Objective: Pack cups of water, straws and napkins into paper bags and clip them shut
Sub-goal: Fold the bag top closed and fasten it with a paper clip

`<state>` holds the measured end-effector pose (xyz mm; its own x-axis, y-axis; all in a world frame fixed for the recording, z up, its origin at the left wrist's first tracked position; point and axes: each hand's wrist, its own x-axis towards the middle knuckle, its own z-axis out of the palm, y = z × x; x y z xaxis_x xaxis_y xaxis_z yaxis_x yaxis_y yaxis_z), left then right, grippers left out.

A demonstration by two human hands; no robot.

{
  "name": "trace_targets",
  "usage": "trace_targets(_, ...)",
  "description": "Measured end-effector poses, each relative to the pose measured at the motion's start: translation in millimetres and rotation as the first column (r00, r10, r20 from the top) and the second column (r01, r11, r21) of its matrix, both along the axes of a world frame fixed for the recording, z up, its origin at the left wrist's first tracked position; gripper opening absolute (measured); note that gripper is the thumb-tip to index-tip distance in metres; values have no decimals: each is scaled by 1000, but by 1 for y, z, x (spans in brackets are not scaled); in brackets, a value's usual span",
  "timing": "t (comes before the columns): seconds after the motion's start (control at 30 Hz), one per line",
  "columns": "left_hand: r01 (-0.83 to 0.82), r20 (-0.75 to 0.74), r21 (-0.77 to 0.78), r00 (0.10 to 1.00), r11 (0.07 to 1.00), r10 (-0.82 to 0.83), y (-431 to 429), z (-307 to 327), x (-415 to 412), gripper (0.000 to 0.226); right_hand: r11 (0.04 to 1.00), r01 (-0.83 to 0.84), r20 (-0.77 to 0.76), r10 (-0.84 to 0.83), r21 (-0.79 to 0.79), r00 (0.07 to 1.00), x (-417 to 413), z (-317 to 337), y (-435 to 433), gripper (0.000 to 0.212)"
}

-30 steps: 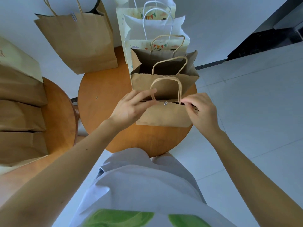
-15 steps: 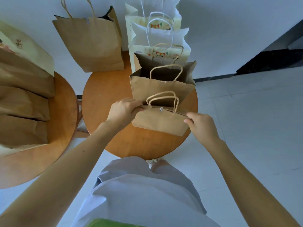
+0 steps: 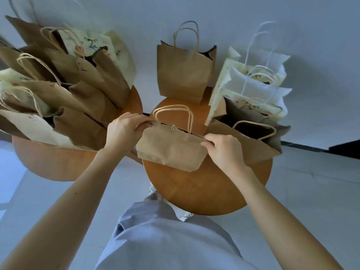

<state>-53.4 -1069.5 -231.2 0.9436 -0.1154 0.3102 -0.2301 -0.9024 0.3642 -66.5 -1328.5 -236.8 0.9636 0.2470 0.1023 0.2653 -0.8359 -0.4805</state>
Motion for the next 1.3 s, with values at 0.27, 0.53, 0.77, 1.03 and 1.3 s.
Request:
trace_targets(0.27, -6, -6, -93, 1000, 996, 6, 42, -13, 96, 12, 980, 198, 19, -198, 10, 980, 81, -2, 53, 17)
trace_targets(0.53, 86, -75, -183, 992, 979, -101, 35, -29, 196, 10, 913, 404, -101, -407, -52, 908, 163, -20, 58, 16)
trace_targets(0.77, 128, -176, -173, 972, 977, -158, 32, -57, 236, 12, 864, 500, -205, -501, -62, 841, 211, -38, 62, 18)
trace_targets(1.03, 166, -271, -194, 938, 967, -215, 37, -71, 231, 34, 871, 490, -253, -472, 10, 844, 189, -35, 75, 49)
trace_targets(1.3, 82, -203, -210, 971, 974, -125, 46, -7, 181, 43, 834, 518, -110, -506, 189, 855, 141, 29, 84, 54)
